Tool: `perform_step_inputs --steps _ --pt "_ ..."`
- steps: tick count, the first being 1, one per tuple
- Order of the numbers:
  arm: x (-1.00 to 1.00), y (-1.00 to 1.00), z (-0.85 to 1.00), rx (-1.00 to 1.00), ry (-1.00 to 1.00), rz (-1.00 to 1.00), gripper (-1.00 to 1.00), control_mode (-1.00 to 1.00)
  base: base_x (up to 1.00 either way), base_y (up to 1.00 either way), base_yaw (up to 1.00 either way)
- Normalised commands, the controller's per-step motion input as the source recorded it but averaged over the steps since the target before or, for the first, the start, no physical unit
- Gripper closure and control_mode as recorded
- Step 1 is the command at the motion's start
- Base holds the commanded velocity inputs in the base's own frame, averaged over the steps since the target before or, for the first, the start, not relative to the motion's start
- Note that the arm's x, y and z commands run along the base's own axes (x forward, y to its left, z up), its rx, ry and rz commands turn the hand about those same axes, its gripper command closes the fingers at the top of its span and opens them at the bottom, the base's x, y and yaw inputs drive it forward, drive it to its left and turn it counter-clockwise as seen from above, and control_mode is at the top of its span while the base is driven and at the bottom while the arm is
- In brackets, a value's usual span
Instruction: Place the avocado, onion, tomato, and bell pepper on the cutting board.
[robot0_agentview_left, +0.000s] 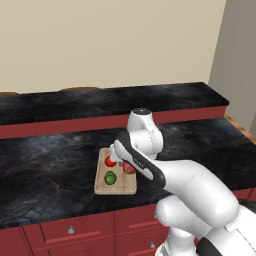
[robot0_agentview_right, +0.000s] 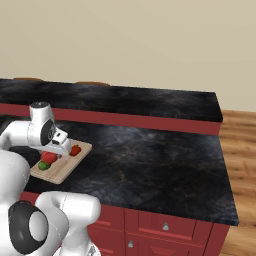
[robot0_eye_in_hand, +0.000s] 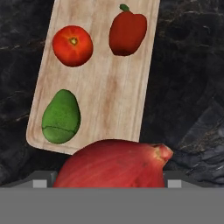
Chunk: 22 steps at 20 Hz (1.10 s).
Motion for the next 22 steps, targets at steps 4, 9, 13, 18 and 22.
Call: perform_step_inputs --steps 4,9,13,18,22 --pt "0.03 0.02 -0.27 0.00 0.01 0.00 1.00 -1.00 0.00 0.00 0.00" --pt "0.03 0.04 -0.26 0.00 0.01 0.00 1.00 -1.00 0.00 0.00 0.00" --pt "0.17 0.06 -0.27 0.00 0.02 0.00 1.00 -1.00 0.00 0.00 0.00" --pt "0.30 0.07 -0.26 0.00 0.04 0.00 1.00 -1.00 0.00 0.00 0.00" --pt "0.38 0.17 -0.29 0.00 0.06 0.00 1.00 -1.00 0.00 0.00 0.00"
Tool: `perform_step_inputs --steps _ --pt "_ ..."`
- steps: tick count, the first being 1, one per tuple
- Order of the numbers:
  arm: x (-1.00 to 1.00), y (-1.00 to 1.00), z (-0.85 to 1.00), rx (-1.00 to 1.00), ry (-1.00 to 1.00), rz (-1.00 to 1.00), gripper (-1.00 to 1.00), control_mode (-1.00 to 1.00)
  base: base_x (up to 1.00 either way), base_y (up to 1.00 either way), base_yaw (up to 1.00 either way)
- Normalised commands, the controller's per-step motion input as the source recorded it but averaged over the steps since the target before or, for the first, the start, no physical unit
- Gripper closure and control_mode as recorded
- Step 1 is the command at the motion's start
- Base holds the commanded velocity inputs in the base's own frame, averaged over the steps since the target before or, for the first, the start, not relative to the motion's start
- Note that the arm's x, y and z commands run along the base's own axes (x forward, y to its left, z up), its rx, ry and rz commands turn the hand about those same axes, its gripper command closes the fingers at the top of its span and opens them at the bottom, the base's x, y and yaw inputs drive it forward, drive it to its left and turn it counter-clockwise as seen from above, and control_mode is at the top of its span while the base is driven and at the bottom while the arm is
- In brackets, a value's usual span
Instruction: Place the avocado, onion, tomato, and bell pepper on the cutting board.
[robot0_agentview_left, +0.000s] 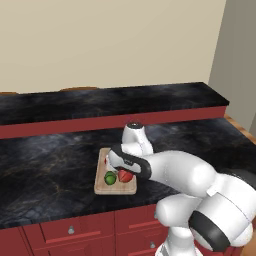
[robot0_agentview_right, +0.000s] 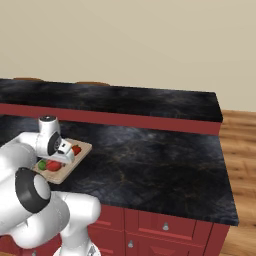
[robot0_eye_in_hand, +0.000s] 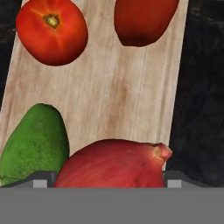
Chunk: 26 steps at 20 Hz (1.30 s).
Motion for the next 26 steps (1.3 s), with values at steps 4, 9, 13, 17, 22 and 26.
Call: perform_step_inputs --steps 4,9,13,17,22,26 --pt "0.31 0.15 -0.27 0.00 0.04 0.00 1.00 -1.00 0.00 0.00 0.00" --pt "0.28 0.10 -0.29 0.00 0.03 0.00 1.00 -1.00 0.00 0.00 0.00" --pt "0.04 0.19 -0.40 0.00 0.04 0.00 1.00 -1.00 0.00 0.00 0.00" --pt "0.00 0.24 -0.35 0.00 0.01 0.00 -1.00 -1.00 0.00 0.00 0.00" --pt "-0.05 0.02 0.00 0.00 0.00 0.00 -1.00 -1.00 0.00 0.00 0.00" --pt "-0.06 0.00 0.17 0.00 -0.04 0.00 -1.00 -1.00 0.00 0.00 0.00"
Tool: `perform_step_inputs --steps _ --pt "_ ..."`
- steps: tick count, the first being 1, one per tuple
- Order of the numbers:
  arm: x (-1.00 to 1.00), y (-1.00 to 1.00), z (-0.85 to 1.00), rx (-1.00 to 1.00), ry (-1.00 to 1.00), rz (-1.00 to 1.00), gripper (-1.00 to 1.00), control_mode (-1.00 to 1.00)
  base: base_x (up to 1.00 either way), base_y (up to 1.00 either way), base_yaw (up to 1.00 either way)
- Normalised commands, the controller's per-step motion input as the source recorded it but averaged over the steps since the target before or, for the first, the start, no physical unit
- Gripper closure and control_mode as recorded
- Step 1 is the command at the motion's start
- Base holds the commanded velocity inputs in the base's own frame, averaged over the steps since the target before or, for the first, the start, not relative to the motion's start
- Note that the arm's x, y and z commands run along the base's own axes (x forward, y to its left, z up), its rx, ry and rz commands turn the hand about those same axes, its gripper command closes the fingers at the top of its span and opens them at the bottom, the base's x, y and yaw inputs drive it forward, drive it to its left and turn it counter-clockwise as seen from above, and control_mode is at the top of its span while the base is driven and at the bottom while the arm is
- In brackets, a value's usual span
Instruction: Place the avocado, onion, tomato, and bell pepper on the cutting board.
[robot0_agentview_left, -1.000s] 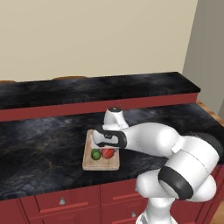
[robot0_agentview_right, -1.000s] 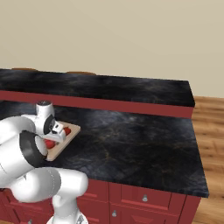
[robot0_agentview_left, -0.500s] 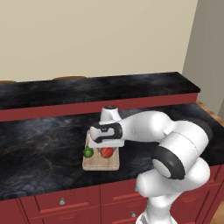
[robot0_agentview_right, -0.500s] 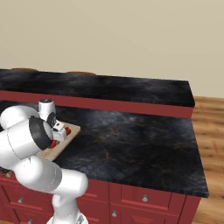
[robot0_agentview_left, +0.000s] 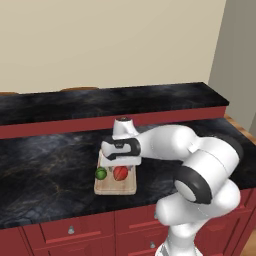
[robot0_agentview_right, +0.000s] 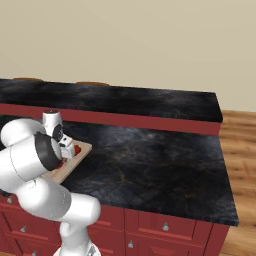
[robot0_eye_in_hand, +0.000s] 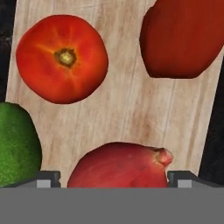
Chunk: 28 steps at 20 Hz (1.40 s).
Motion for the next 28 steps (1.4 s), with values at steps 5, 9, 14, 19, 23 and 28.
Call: perform_step_inputs --steps 5,9,14,19,23,28 --pt "-0.02 0.00 0.07 0.00 -0.04 0.00 -1.00 -1.00 0.00 0.00 0.00" --pt "-0.51 -0.16 0.78 0.00 -0.25 0.00 -1.00 -1.00 0.00 0.00 0.00" --pt "-0.80 -0.28 1.00 0.00 -0.27 0.00 -1.00 -1.00 0.00 0.00 0.00" --pt "-0.76 -0.40 1.00 0.00 -0.17 0.00 -1.00 -1.00 0.00 0.00 0.00" --pt "-0.55 -0.42 0.90 0.00 -0.10 0.00 -1.00 -1.00 0.00 0.00 0.00" --pt "-0.34 -0.51 0.76 0.02 -0.01 -0.04 -1.00 -1.00 0.00 0.00 0.00"
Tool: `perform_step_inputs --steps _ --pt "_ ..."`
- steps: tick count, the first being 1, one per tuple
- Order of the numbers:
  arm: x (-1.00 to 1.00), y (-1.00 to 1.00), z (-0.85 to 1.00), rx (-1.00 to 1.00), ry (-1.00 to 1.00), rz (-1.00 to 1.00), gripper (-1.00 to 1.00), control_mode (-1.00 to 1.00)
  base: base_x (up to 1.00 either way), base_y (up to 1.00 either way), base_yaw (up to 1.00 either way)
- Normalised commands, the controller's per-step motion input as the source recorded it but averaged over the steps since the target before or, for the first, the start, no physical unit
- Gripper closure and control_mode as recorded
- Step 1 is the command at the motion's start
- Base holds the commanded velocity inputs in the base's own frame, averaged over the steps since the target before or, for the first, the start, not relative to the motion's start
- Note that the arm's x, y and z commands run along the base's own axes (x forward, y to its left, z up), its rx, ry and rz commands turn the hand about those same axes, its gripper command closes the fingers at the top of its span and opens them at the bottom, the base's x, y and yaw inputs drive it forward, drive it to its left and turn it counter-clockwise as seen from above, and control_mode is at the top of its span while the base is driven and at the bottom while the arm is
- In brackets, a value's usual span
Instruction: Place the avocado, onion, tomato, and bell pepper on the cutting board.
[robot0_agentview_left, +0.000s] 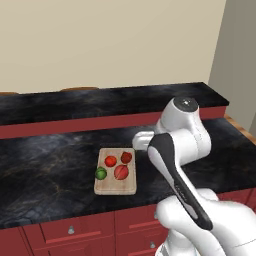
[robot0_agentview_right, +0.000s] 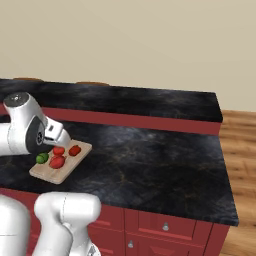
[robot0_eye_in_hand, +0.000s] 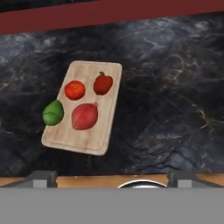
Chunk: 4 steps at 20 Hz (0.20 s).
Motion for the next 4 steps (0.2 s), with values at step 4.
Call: perform_step_inputs --steps 4 --pt "-0.09 -0.64 0.72 0.03 0.00 -0.01 -1.00 -1.00 0.00 0.00 0.00"
